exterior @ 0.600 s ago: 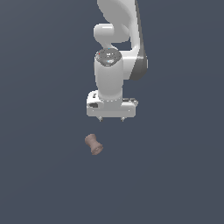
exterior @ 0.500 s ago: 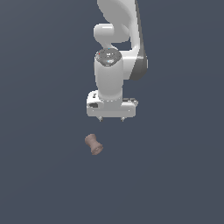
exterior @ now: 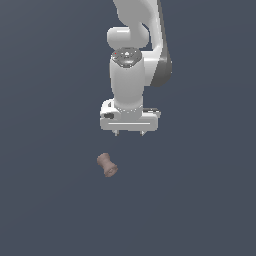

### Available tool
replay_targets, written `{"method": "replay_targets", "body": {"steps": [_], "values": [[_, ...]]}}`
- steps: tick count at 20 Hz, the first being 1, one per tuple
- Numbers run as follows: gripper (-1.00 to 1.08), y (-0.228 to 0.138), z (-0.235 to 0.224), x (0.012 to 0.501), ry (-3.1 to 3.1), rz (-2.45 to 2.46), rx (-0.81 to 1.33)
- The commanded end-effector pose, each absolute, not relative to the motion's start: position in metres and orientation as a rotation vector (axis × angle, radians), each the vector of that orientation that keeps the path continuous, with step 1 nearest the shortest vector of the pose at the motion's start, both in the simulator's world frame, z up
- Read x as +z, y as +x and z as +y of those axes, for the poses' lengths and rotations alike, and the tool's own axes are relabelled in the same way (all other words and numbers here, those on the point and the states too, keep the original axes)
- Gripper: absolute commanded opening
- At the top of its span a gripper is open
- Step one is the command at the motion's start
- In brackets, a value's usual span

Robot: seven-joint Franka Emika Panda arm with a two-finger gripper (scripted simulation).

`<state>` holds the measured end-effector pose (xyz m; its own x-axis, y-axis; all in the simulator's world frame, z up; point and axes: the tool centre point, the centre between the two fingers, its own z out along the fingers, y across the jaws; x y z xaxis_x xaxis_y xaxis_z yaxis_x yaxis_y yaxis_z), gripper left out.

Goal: Pick up the object and move it to a goal position.

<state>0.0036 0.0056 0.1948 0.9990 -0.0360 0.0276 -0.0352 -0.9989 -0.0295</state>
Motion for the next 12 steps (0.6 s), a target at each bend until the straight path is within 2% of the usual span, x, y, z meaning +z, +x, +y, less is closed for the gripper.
{"method": "replay_targets", "body": {"steps": [1, 12], "values": [[1.00, 0.0032, 0.0056, 0.1950, -3.112, 0.057, -0.043], [1.00, 0.0108, -0.0025, 0.1885, -3.118, -0.037, -0.040]]}}
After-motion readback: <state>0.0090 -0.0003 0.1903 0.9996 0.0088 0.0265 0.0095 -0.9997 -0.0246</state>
